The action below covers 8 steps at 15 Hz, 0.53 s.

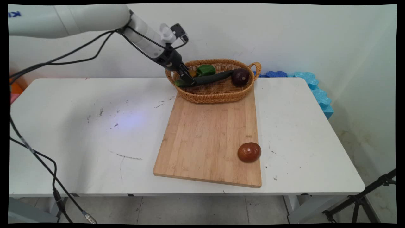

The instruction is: Pick up the cucumber from the vegetable basket

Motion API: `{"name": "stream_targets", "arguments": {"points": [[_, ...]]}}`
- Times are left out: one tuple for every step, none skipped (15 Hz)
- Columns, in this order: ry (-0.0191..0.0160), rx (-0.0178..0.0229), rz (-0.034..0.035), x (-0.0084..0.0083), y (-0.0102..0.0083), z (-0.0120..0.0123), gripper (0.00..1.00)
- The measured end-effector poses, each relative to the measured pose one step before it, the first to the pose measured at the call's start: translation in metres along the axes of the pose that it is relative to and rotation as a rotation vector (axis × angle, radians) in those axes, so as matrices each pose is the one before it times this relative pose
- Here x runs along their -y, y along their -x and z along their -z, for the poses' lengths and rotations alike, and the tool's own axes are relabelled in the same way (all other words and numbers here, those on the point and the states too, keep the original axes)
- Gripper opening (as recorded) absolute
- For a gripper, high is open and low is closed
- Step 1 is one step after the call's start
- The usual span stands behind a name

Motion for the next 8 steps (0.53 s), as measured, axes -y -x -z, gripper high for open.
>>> {"name": "stream_targets", "arguments": {"points": [[-0.002,0.00643,-0.004,-0.00095,-0.00173,-0.00606,1.0],[-0.00228,0.00708,-0.00465,-0.00101,-0.00181,-0.0065,1.0],[-0.00196,0.00701,-0.00495,-0.00101,-0.00148,-0.00613,1.0],[-0.00212,0.00663,-0.00554,-0.00094,-0.0013,-0.00574,1.0],[-0.00175,0.00518,-0.004,-0.00066,-0.00087,-0.00439,1.0],[-0.00202,0.00526,-0.00512,-0.00078,-0.0011,-0.00477,1.0],[-0.00161,0.00356,-0.00454,-0.00068,-0.00116,-0.00378,0.0],[-0.00215,0.00327,-0.00513,-0.00061,-0.00109,-0.00357,0.0]]}}
